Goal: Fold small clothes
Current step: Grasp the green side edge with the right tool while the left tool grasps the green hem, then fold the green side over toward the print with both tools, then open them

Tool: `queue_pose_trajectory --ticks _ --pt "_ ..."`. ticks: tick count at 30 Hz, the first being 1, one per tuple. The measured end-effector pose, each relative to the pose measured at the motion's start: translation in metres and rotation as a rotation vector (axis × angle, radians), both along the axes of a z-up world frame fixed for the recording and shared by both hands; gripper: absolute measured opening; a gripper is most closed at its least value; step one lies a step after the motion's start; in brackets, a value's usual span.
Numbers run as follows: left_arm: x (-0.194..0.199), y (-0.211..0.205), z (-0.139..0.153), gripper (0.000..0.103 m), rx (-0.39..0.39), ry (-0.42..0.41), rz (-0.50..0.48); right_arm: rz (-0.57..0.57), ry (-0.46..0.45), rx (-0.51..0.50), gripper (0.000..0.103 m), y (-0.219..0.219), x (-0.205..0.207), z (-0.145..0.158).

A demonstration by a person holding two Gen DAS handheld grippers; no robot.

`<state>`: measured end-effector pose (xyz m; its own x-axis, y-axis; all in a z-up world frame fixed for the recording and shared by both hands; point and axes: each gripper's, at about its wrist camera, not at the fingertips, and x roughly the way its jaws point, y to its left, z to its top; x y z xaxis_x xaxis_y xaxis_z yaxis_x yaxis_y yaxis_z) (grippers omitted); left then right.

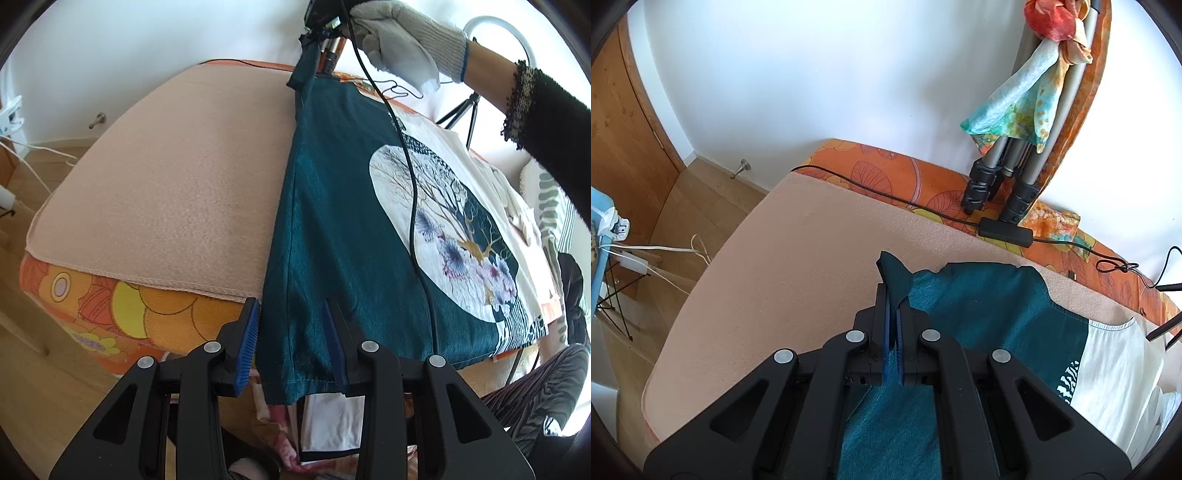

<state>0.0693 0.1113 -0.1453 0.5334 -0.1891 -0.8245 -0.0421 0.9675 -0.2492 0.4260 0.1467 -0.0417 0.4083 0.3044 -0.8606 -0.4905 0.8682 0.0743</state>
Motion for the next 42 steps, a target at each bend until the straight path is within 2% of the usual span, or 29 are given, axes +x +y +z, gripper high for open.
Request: queue_pose_trajectory --ticks 1,2,3,6,12,19,28,38,40,41,42 --pt "-0.001 -0.002 0.001 0.03 0.019 -0.017 -0.005 -0.002 0.0 0.007 0.003 -0.002 0.001 0.002" --pt "-0.001 -0.004 0.0 0.011 0.028 -0.015 -0.017 -0.002 0.002 0.013 0.003 -0.004 0.001 0.003" --pt "0.0 -0.005 -0.001 0.001 0.032 -0.013 -0.017 0.0 0.002 0.016 0.003 -0.006 0.002 0.003" --pt "-0.002 0.0 0.002 0.0 -0.053 -0.03 -0.025 0.007 0.0 0.014 0.003 -0.008 0.001 0.002" --pt "-0.008 -0.019 0.027 0.0 -0.114 -0.112 -0.105 0.005 -0.01 0.046 0.003 -0.029 0.0 0.008" --pt "0.002 -0.057 0.034 0.0 -0.132 -0.109 -0.21 -0.05 0.002 0.09 0.003 -0.08 0.003 0.002" --pt "0.013 -0.101 0.034 0.0 -0.146 -0.079 -0.327 -0.194 0.074 0.086 0.003 -0.16 0.021 -0.039" --pt "0.026 -0.125 0.024 0.0 -0.161 -0.027 -0.372 -0.19 0.067 0.109 0.003 -0.179 0.035 -0.046" --pt "0.026 -0.13 0.025 0.002 -0.15 -0.025 -0.385 -0.207 0.073 0.096 0.013 -0.183 0.036 -0.045" --pt "0.026 -0.131 0.026 0.006 -0.143 -0.024 -0.394 -0.216 0.083 0.096 0.031 -0.187 0.036 -0.044" --pt "0.026 -0.133 0.027 0.01 -0.14 -0.018 -0.401 -0.227 0.085 0.097 0.053 -0.192 0.035 -0.042"
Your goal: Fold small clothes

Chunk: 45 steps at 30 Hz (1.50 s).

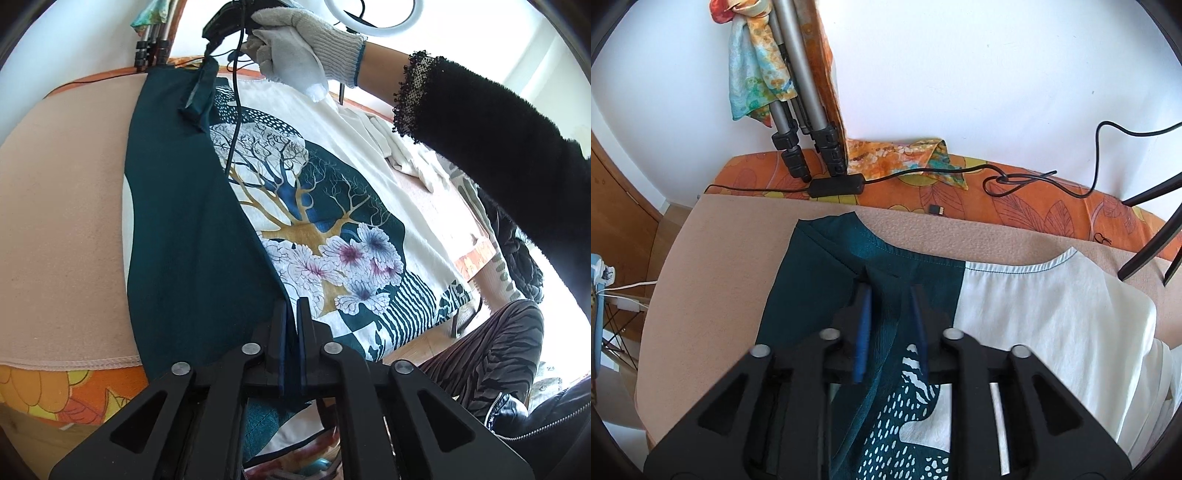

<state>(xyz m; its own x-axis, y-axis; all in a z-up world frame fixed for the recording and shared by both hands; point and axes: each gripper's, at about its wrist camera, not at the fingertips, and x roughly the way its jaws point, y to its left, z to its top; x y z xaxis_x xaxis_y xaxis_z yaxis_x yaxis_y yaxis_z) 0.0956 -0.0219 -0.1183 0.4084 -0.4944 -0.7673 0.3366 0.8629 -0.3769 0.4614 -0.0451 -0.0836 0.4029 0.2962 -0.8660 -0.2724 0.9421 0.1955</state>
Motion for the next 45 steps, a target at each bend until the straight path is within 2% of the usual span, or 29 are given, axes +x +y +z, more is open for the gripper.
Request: queue_pose_trajectory --ticks 1,2,6,8,13,15,18,22,27,33,34,36,38,42,45 --pt "-0.001 -0.001 0.001 0.016 -0.006 0.002 -0.008 -0.009 -0.01 -0.005 0.059 -0.006 -0.002 0.004" --pt "-0.002 -0.002 0.003 0.019 -0.011 -0.002 -0.013 -0.015 -0.032 -0.012 0.061 -0.012 -0.006 0.011" --pt "-0.008 -0.002 0.011 0.019 -0.059 -0.007 -0.031 -0.019 -0.058 -0.034 0.061 -0.04 -0.02 0.038" --pt "-0.011 0.002 0.014 0.028 -0.104 0.001 -0.039 -0.018 -0.071 -0.037 0.061 -0.056 -0.031 0.055" --pt "-0.028 0.01 0.029 0.028 -0.189 -0.027 -0.078 -0.008 -0.126 -0.09 0.061 -0.09 -0.065 0.097" --pt "-0.037 0.012 0.036 0.028 -0.157 -0.078 -0.087 -0.009 -0.141 -0.076 0.061 -0.102 -0.081 0.113" --pt "-0.043 0.022 0.04 0.028 -0.09 -0.132 -0.052 0.003 -0.151 -0.036 0.061 -0.114 -0.106 0.131" --pt "-0.037 0.038 0.03 0.028 -0.037 -0.112 0.033 0.032 -0.145 0.017 0.061 -0.118 -0.136 0.139" --pt "-0.027 0.041 0.012 0.028 -0.015 -0.039 0.058 0.096 -0.136 0.072 0.061 -0.096 -0.152 0.13" --pt "-0.026 0.039 -0.001 0.028 0.024 0.005 0.051 0.171 -0.067 0.109 0.061 -0.043 -0.148 0.085" --pt "-0.026 0.039 -0.003 0.028 0.032 0.009 0.051 0.18 -0.054 0.11 0.06 -0.033 -0.145 0.076" --pt "-0.024 0.039 -0.008 0.028 0.045 0.025 0.056 0.199 -0.022 0.123 0.05 -0.013 -0.14 0.057" --pt "-0.022 0.041 -0.013 0.028 0.05 0.044 0.064 0.212 -0.005 0.114 0.046 0.005 -0.133 0.042" --pt "-0.018 0.042 -0.022 0.028 0.06 0.08 0.066 0.22 0.022 0.099 0.046 0.028 -0.123 0.018" --pt "-0.019 0.039 -0.02 0.028 0.082 0.059 0.055 0.247 0.019 0.049 0.046 0.043 -0.121 0.007"
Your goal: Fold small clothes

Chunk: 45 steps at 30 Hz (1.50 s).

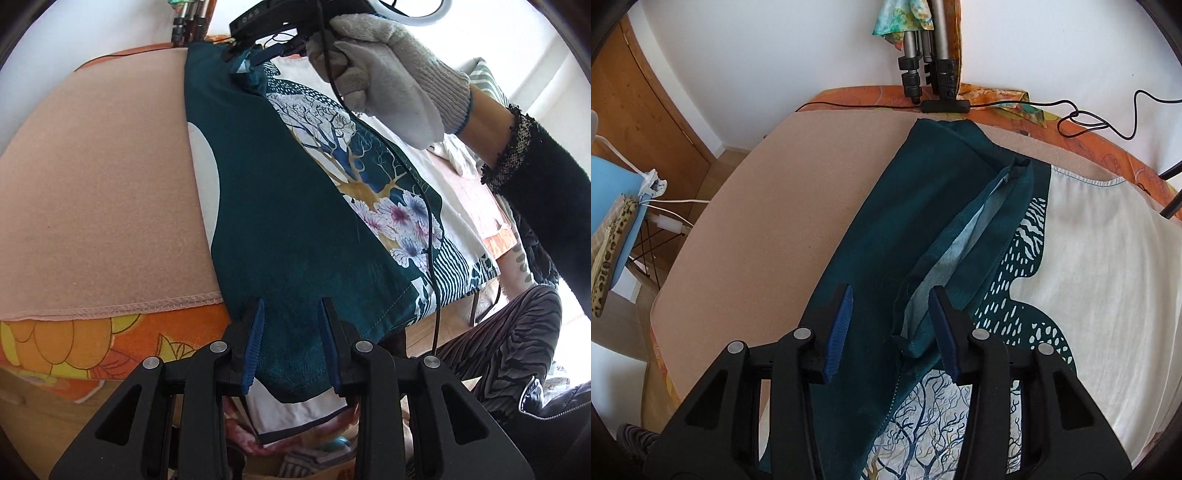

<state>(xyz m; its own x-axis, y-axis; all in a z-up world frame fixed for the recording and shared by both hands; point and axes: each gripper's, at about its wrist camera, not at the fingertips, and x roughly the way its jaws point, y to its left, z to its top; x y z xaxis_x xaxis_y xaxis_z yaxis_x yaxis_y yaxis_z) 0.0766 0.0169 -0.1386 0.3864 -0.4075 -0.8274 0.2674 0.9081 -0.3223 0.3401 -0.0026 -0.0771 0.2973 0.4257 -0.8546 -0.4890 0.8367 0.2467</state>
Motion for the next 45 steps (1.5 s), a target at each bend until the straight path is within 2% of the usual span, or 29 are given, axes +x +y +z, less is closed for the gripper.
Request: queue_pose_trajectory --ticks 2,4,6,9,14,17,19,25,28,29,33,35,39,40,41,42,44,45 --pt "0.0 -0.001 0.0 0.028 0.005 -0.002 0.0 0.013 -0.01 -0.039 0.046 0.007 -0.001 -0.007" --pt "-0.001 0.0 0.001 0.028 0.006 -0.003 -0.001 0.023 -0.026 -0.08 0.041 0.011 -0.002 -0.014" --pt "0.0 0.0 0.001 0.028 0.007 -0.005 -0.002 0.029 -0.042 -0.135 0.022 0.014 -0.004 -0.021" --pt "0.0 -0.001 0.001 0.028 0.012 -0.009 -0.005 0.002 -0.068 -0.2 0.004 0.006 -0.008 -0.028" --pt "-0.001 -0.002 0.001 0.028 0.023 -0.016 -0.012 -0.201 0.011 -0.095 0.004 -0.056 -0.005 -0.028" --pt "0.0 -0.003 0.001 0.028 0.023 -0.015 -0.012 -0.268 0.062 -0.02 0.004 -0.087 -0.005 -0.029" --pt "0.0 -0.003 0.001 0.028 0.02 -0.011 -0.009 -0.266 0.109 0.047 0.005 -0.1 -0.004 -0.029" --pt "-0.005 0.012 0.002 0.028 -0.026 0.012 0.03 -0.269 0.057 0.048 0.008 -0.111 -0.005 -0.009" --pt "-0.012 0.023 0.004 0.028 0.023 -0.021 0.067 -0.237 0.068 0.073 0.008 -0.109 -0.012 -0.001" --pt "-0.015 0.029 0.006 0.028 0.025 -0.029 0.086 -0.224 0.081 0.08 0.008 -0.109 -0.018 0.0" --pt "-0.024 0.056 0.007 0.028 -0.062 -0.018 0.162 -0.152 0.115 0.105 0.008 -0.106 -0.053 0.006" --pt "-0.028 0.064 0.01 0.028 -0.096 -0.032 0.188 -0.12 0.086 0.106 0.008 -0.109 -0.076 0.014" --pt "-0.033 0.067 0.022 0.028 -0.101 -0.093 0.212 -0.1 -0.001 0.114 0.008 -0.126 -0.121 0.038" --pt "-0.034 0.066 0.026 0.028 -0.097 -0.116 0.213 -0.103 -0.016 0.122 0.009 -0.133 -0.131 0.044" --pt "-0.036 0.064 0.03 0.028 -0.088 -0.143 0.211 -0.11 -0.03 0.129 0.016 -0.141 -0.14 0.049" --pt "-0.038 0.06 0.032 0.028 -0.079 -0.17 0.206 -0.121 -0.05 0.132 0.037 -0.148 -0.149 0.054" --pt "-0.04 0.05 0.036 0.028 -0.061 -0.214 0.184 -0.148 -0.116 0.14 0.059 -0.166 -0.169 0.067" --pt "-0.04 0.044 0.036 0.028 -0.059 -0.22 0.169 -0.16 -0.152 0.137 0.06 -0.177 -0.18 0.073"
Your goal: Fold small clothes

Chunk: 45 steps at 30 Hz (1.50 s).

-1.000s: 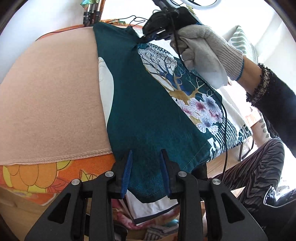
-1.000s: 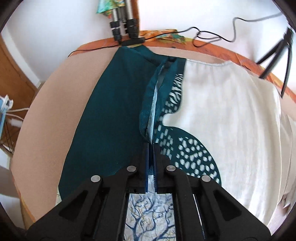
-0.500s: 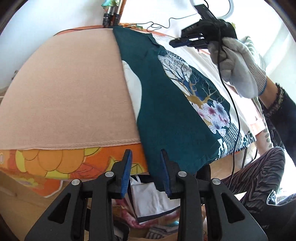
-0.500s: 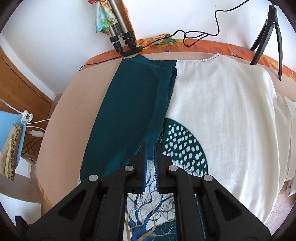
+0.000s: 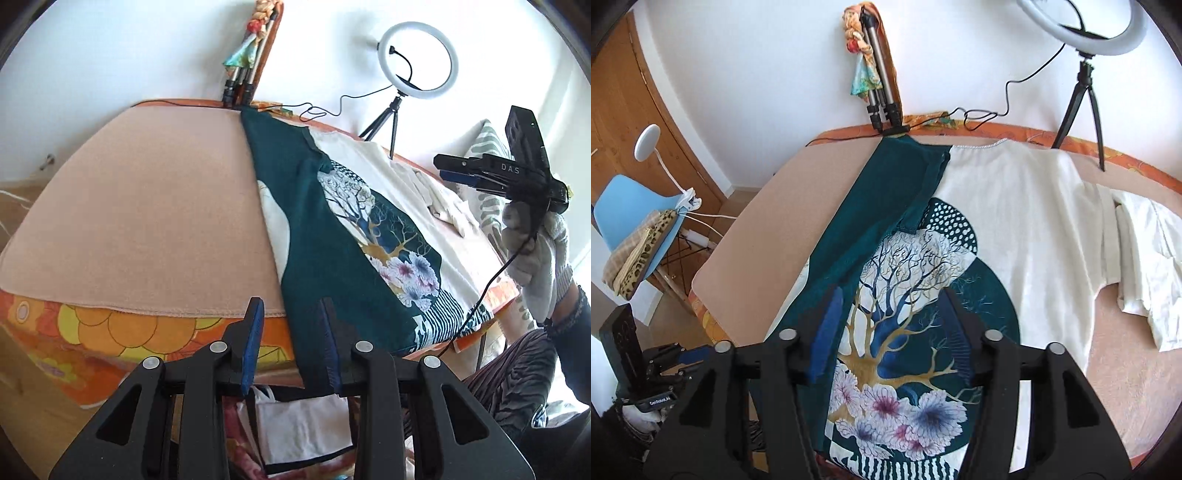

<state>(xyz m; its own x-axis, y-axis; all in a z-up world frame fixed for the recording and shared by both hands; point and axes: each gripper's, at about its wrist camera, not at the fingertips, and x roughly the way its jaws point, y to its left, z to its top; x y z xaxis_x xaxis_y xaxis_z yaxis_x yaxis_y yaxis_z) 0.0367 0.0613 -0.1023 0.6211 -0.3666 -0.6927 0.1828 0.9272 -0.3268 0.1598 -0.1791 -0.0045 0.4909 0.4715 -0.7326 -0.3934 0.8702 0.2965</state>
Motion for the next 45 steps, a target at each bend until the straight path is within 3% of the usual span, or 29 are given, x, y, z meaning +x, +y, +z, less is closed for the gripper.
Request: queue_pose_trajectory --ticks 9,13,18,26,31,33,37,43,45 --pt "-0.003 -0.087 0.004 0.028 0.05 -0.03 -0.183 -0.134 -0.088 0.013 0.063 -0.09 -0.063 0.025" --pt "-0.004 -0.132 0.01 0.042 0.036 -0.055 -0.288 -0.207 -0.099 0.033 0.063 -0.136 -0.084 0.029" --pt "-0.006 -0.199 0.012 0.042 0.027 -0.079 -0.428 -0.308 -0.111 0.048 0.064 -0.191 -0.104 0.03" --pt "-0.02 -0.312 0.0 0.042 0.138 -0.161 -0.629 -0.451 -0.1 0.066 0.064 -0.271 -0.131 0.02" --pt "-0.032 -0.361 -0.014 0.042 0.302 -0.239 -0.719 -0.514 -0.079 0.136 0.064 -0.311 -0.134 0.011" --pt "-0.031 -0.374 -0.022 0.042 0.37 -0.231 -0.735 -0.517 -0.062 0.159 0.064 -0.32 -0.129 0.006" --pt "-0.022 -0.381 -0.036 0.042 0.416 -0.202 -0.718 -0.506 -0.054 0.143 0.064 -0.325 -0.116 -0.002" --pt "-0.01 -0.376 -0.043 0.041 0.38 -0.165 -0.681 -0.477 -0.04 0.186 0.064 -0.329 -0.091 -0.003" --pt "-0.007 -0.372 -0.042 0.03 0.346 -0.157 -0.672 -0.476 -0.036 0.192 0.064 -0.328 -0.083 -0.002"
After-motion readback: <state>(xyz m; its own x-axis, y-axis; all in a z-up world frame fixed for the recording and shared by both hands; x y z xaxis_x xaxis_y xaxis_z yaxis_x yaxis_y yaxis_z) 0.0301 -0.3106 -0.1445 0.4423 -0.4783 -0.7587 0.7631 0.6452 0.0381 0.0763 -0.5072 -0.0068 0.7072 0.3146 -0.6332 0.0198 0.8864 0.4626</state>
